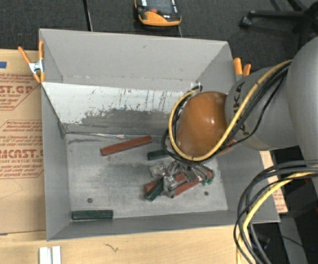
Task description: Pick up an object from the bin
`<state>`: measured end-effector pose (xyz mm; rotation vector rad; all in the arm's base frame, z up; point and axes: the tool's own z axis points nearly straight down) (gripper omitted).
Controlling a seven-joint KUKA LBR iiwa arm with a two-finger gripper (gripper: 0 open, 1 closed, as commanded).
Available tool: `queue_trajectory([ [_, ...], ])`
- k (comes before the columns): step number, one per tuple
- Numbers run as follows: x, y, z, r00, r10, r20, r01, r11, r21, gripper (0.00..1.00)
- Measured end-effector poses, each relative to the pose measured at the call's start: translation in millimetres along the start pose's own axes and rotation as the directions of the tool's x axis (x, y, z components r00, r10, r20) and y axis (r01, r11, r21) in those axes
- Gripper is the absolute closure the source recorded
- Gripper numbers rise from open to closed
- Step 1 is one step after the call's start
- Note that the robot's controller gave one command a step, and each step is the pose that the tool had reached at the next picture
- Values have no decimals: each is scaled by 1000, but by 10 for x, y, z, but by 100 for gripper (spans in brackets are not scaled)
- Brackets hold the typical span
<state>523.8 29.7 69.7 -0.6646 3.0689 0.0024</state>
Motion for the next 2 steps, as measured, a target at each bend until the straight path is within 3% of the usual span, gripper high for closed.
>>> queue_trajectory([
  [2,9,6,-118,1000,0,-3,0,1000,-1,100],
])
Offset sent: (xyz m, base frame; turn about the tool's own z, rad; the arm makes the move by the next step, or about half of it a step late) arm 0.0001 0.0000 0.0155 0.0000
